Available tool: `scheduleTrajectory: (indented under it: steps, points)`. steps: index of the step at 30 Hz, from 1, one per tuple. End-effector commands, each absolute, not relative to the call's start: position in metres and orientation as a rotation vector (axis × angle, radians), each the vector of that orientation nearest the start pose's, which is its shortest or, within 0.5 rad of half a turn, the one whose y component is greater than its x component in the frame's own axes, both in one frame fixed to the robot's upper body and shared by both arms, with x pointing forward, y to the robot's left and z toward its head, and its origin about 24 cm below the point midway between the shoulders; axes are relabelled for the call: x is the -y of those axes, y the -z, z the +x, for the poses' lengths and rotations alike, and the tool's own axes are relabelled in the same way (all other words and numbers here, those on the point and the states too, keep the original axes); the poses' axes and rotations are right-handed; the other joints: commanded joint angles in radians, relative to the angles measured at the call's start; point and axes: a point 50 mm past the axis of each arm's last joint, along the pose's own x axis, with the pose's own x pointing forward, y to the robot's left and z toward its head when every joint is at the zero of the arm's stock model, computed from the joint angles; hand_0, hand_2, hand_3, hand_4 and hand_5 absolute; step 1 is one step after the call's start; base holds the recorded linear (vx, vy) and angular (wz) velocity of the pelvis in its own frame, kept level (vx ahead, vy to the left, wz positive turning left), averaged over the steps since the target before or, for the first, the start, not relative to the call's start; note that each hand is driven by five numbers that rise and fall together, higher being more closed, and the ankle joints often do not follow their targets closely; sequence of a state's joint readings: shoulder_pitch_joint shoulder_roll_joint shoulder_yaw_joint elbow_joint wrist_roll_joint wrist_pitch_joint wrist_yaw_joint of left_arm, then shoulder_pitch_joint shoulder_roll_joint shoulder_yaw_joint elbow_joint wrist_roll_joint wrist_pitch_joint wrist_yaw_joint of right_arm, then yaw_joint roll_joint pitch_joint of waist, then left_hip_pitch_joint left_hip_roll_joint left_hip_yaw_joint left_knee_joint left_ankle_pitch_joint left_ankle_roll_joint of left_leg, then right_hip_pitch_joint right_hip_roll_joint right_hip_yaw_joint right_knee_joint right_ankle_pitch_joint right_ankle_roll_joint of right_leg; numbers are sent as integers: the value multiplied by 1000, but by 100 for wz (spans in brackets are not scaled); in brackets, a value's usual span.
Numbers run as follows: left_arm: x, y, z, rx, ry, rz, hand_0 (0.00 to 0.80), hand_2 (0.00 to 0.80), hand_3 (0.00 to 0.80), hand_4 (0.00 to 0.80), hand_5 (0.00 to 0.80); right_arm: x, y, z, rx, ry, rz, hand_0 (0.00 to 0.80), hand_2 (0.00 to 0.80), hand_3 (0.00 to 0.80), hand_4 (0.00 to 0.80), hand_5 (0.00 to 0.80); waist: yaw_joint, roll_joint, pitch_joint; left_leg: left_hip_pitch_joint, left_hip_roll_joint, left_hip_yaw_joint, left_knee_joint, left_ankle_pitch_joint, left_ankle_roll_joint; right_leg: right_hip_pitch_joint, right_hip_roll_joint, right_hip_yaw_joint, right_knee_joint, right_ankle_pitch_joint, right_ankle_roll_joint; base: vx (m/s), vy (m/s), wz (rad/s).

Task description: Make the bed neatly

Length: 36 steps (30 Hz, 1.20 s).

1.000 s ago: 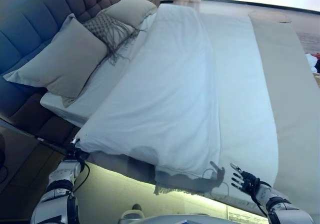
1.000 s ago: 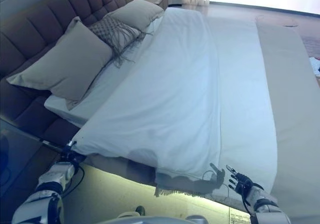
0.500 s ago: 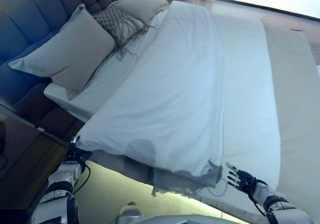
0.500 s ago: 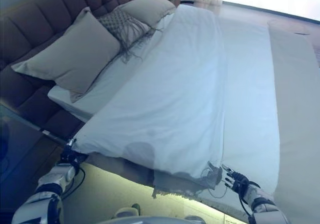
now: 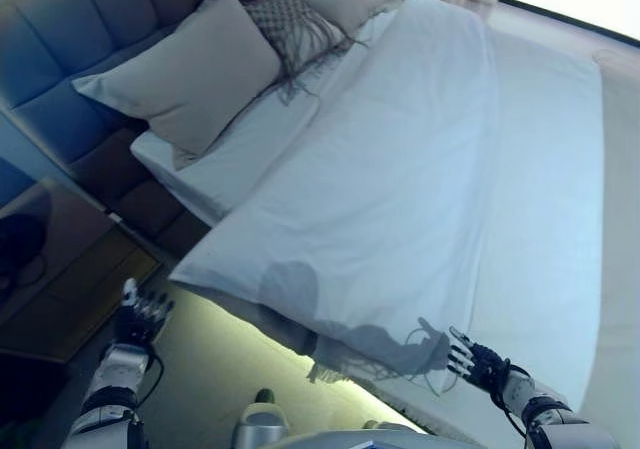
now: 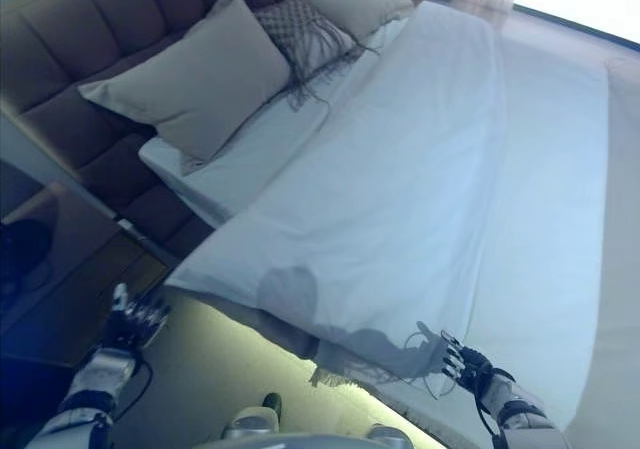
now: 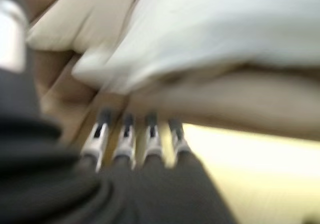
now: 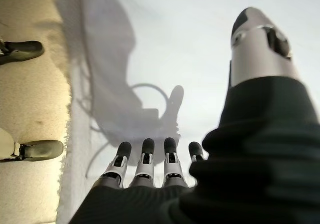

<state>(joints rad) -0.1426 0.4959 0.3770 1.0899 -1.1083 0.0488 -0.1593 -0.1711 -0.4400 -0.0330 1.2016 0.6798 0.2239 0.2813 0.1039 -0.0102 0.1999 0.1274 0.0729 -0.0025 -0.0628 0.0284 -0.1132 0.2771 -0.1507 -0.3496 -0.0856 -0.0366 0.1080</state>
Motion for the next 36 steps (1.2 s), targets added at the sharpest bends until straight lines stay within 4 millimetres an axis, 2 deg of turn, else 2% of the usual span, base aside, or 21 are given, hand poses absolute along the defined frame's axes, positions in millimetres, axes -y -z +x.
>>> scheduleTrajectory:
  steps: [1,8,12,18,20,24,29,32,36]
  points:
    - [-397,71,110,-475,-911,-630,0,0,0,0,0,300,117,154,-979,352,507,0,0,0,0,0,74,-8,-71,12,-60,30,51,-64,84,-117,-79,65,52,101,50,54,-32,12]
    - [-360,103,96,-668,-843,-576,0,0,0,0,0,294,120,151,-986,360,532,0,0,0,0,0,60,0,-70,13,-53,47,59,-61,82,-122,-75,64,72,91,39,23,-21,30]
    - [-340,117,90,-685,-837,-635,0,0,0,0,0,295,121,149,-989,375,531,0,0,0,0,0,62,5,-56,1,-50,49,78,-61,80,-130,-78,60,95,83,34,-1,2,7]
    - [-315,122,100,-673,-608,-634,0,0,0,0,0,296,117,158,-939,395,567,0,0,0,0,0,71,4,-32,-7,-49,49,104,-70,80,-134,-83,51,121,81,32,-2,-17,1]
    - [-308,120,110,-670,-554,-584,0,0,0,0,0,293,117,160,-921,382,580,0,0,0,0,0,66,2,-31,-1,-47,56,100,-70,81,-132,-81,56,115,87,34,8,-37,1]
    - [-298,117,129,-690,-458,-501,0,0,0,0,0,287,117,163,-901,349,566,0,0,0,0,0,42,-3,-44,17,-42,78,78,-70,80,-128,-72,80,85,101,38,28,-37,-6]
    - [-280,122,146,-820,-338,-318,0,0,0,0,0,278,123,159,-930,308,545,0,0,0,0,0,-22,-9,-76,39,-30,119,40,-59,72,-136,-58,132,37,134,44,47,-37,-23]
    - [-273,124,155,-864,-305,-303,0,0,0,0,0,277,126,153,-955,330,526,0,0,0,0,0,-59,-12,-95,49,-24,144,22,-50,65,-146,-52,157,17,152,49,72,-44,-43]
    - [-263,130,156,-914,-260,-277,0,0,0,0,0,274,132,146,-992,371,515,0,0,0,0,0,-90,-13,-111,56,-17,181,12,-48,59,-165,-52,172,7,165,54,88,-62,-45]
